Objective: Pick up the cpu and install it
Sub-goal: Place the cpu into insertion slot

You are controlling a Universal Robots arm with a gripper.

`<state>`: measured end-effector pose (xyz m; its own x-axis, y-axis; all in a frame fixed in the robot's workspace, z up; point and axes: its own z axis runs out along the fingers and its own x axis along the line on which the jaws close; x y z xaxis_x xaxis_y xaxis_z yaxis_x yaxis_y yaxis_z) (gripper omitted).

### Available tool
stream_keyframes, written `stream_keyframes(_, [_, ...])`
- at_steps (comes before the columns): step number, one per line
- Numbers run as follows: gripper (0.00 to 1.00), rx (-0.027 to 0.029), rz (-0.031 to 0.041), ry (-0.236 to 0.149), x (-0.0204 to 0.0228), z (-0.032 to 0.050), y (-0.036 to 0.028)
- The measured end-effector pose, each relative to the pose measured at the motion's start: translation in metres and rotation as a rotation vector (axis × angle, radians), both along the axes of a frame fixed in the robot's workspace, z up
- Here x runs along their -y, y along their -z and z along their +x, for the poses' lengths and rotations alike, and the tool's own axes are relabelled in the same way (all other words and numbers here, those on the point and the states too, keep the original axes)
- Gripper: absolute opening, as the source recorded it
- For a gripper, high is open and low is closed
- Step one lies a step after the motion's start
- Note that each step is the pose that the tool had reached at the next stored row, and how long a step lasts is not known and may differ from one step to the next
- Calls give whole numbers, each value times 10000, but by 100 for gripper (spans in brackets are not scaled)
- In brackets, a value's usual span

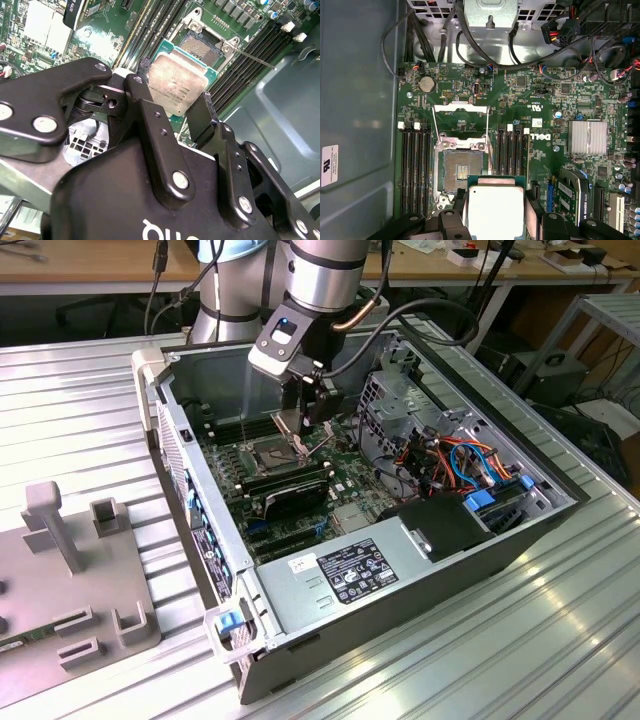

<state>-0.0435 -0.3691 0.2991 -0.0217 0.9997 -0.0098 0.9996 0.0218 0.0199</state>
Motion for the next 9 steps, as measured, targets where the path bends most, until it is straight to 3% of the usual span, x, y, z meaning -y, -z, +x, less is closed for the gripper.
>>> stream_keyframes(4, [55,1,2,390,0,0,19])
stream_keyframes(9, [55,0,2,440,-3,0,21])
